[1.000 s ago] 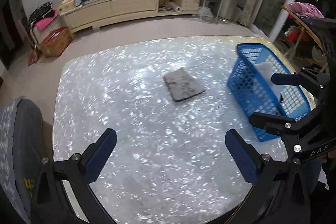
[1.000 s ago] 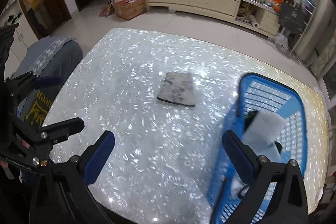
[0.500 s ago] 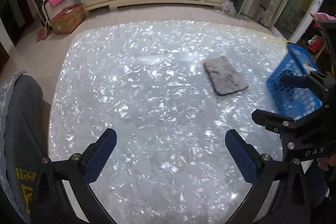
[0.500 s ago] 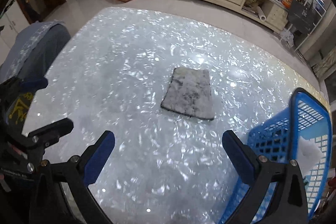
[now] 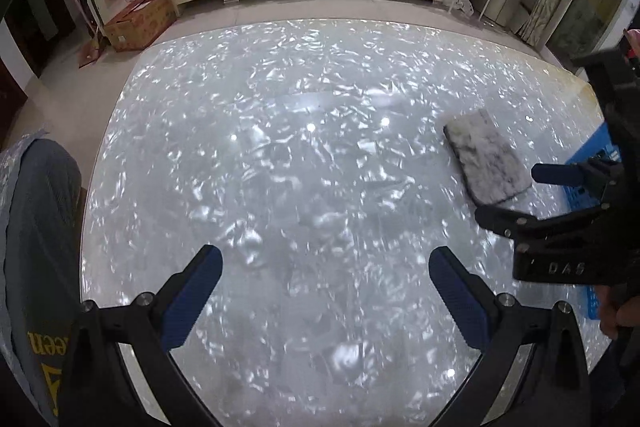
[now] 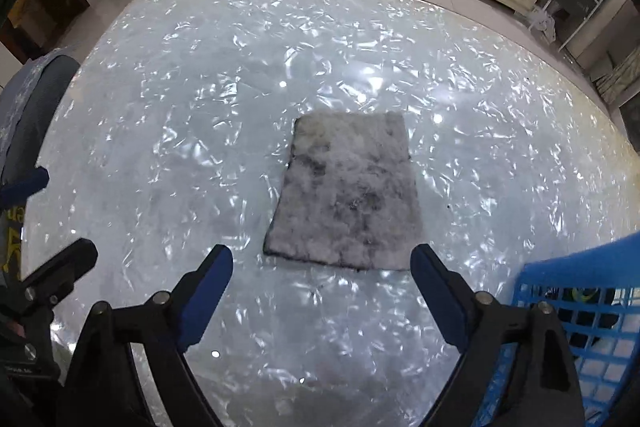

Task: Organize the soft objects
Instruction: 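Reach the right gripper to the grey fuzzy mat and grasp its edge, then carry the grey mat with the right gripper over the basket and release it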

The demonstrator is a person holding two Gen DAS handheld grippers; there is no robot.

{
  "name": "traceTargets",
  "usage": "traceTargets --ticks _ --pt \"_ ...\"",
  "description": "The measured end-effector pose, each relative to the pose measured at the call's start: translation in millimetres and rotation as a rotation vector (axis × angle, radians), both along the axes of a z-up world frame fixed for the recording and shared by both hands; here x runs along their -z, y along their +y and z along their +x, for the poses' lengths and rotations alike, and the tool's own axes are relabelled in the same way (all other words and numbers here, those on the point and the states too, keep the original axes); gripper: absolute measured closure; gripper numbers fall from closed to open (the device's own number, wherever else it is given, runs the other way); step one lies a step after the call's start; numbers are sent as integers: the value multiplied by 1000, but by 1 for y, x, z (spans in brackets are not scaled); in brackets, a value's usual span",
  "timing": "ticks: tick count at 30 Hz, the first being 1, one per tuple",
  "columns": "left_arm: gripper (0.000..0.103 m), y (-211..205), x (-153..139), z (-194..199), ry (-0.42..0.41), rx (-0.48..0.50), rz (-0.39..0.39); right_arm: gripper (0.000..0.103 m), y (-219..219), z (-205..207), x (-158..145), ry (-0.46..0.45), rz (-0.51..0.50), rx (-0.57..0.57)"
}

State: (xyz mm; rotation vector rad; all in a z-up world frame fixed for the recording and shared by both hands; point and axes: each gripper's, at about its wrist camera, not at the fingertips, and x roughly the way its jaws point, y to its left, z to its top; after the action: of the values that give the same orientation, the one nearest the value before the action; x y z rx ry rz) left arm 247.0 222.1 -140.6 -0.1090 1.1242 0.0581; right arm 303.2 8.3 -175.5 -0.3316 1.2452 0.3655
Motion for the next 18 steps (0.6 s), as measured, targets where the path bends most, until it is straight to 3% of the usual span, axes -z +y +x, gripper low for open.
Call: traceTargets --ticks 3,5,10,12,13,14,18 --pt "0 2 3 11 -2 -3 16 18 6 6 6 0 -26 -1" --pt "0 2 5 14 -2 -1 14 39 11 11 13 12 -34 8" --pt "0 0 11 16 3 8 12 42 13 15 17 -4 -31 10" --pt "0 1 13 16 10 6 13 55 13 12 19 -10 -30 4" --pt "0 2 14 15 12 3 10 78 13 11 17 -23 -40 1" --pt "0 3 14 15 12 1 8 90 11 8 14 -38 -67 -2" --pt "0 2 9 8 3 -1 7 92 2 4 13 -37 -59 -6"
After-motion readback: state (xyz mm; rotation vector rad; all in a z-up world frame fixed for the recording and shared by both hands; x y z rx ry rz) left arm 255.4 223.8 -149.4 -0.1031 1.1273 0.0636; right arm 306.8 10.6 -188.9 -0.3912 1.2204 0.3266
